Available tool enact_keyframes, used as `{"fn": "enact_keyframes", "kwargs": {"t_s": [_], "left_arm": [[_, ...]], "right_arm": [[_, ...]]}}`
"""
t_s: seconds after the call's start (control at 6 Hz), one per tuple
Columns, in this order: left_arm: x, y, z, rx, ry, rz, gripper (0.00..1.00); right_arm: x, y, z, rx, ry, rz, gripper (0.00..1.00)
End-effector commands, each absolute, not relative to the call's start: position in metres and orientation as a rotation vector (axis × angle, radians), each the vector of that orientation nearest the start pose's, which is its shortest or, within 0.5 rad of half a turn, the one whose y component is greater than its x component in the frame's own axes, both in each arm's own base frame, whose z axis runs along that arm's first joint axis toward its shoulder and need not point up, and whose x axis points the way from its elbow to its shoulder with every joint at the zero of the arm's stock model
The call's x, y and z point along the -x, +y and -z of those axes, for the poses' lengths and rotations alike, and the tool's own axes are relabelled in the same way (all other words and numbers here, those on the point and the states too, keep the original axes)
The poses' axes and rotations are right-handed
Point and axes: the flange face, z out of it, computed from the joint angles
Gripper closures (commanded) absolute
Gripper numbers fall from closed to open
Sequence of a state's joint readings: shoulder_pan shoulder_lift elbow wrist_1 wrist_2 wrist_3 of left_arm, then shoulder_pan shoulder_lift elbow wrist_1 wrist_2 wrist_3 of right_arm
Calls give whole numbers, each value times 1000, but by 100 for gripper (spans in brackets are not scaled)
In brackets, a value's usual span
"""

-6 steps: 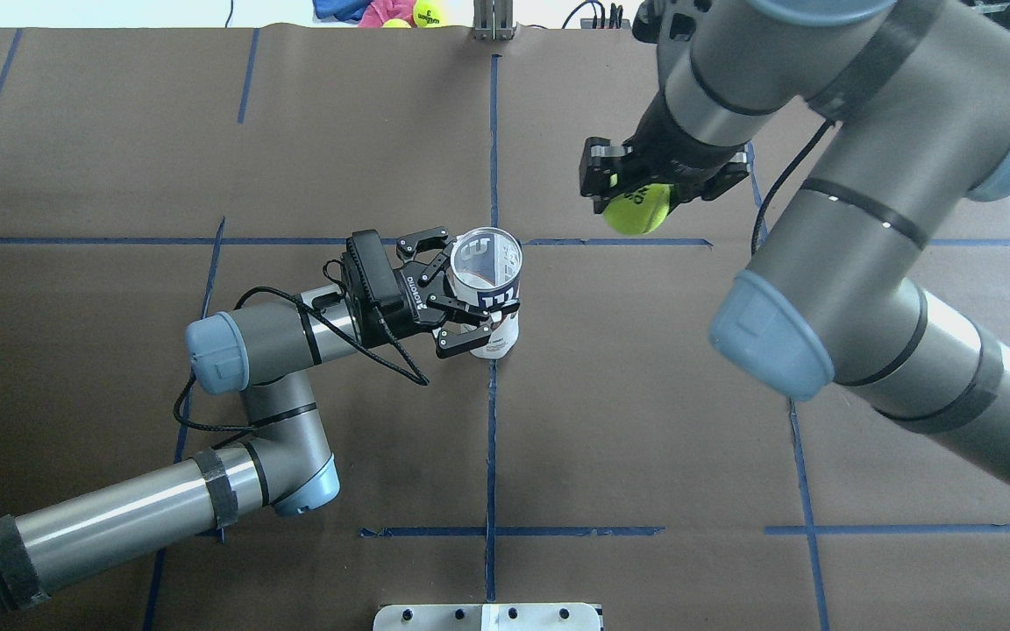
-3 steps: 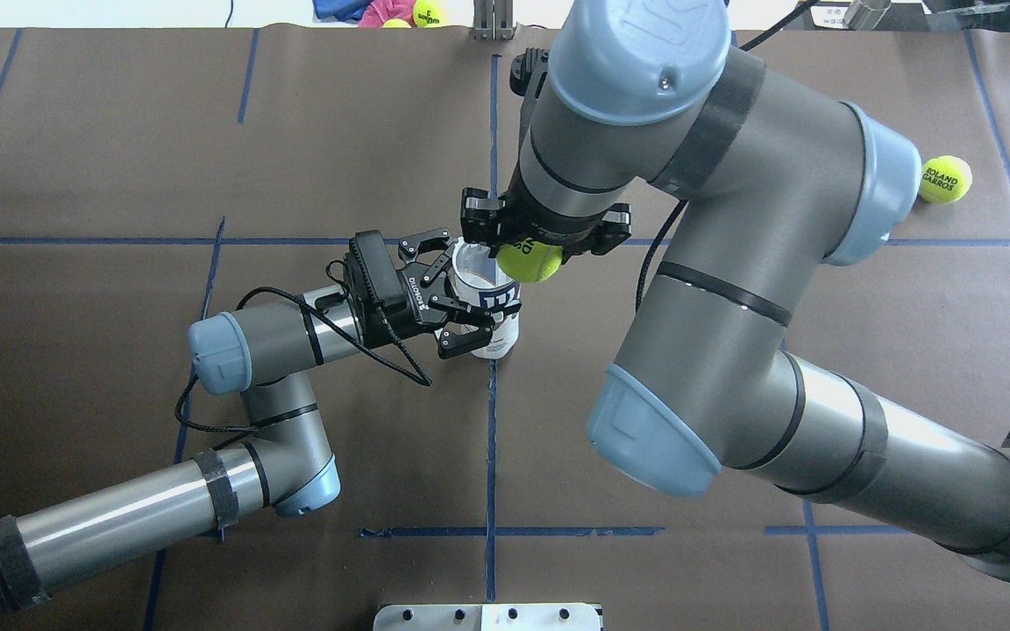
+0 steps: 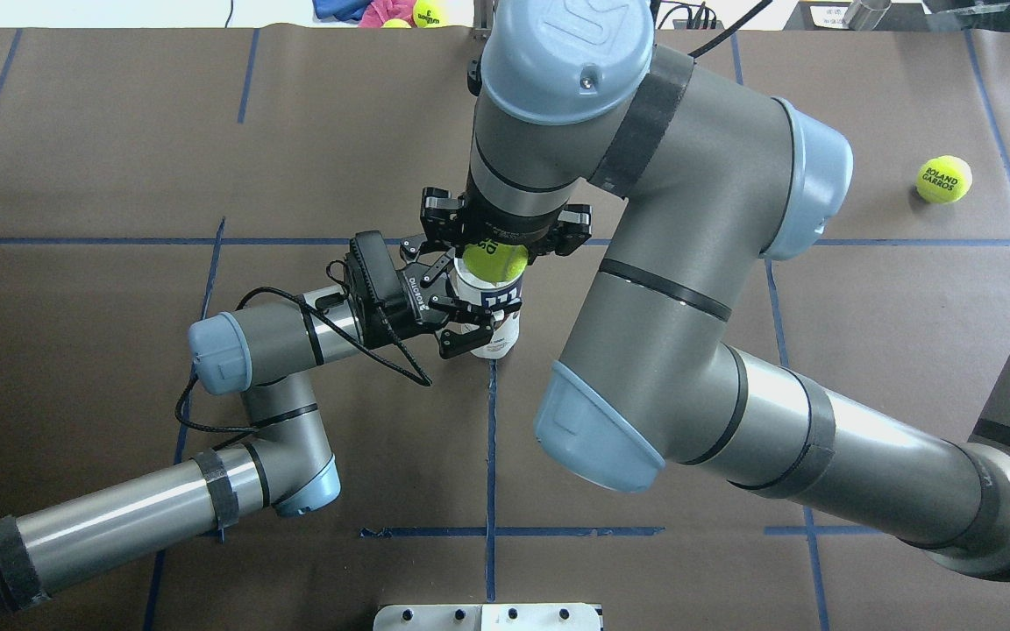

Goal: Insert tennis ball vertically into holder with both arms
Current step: 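Lower the ball into the can and open the right gripper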

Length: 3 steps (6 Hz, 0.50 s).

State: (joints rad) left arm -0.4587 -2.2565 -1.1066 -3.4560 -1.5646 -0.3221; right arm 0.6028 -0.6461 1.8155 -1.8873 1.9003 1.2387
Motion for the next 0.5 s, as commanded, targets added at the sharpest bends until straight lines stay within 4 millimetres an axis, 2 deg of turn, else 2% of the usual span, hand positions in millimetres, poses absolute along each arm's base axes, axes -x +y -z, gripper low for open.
{"fn": "enact_keyframes", "kwargs": {"t_s": [0.0, 0.33], "left_arm": [[-556, -424, -269, -1616, 1404, -463, 20], [-556, -424, -270, -1615, 1403, -464, 20]], "right_arm": [[473, -458, -40, -100, -866, -117, 97], [480, -461, -47, -90, -848, -115, 94]]}}
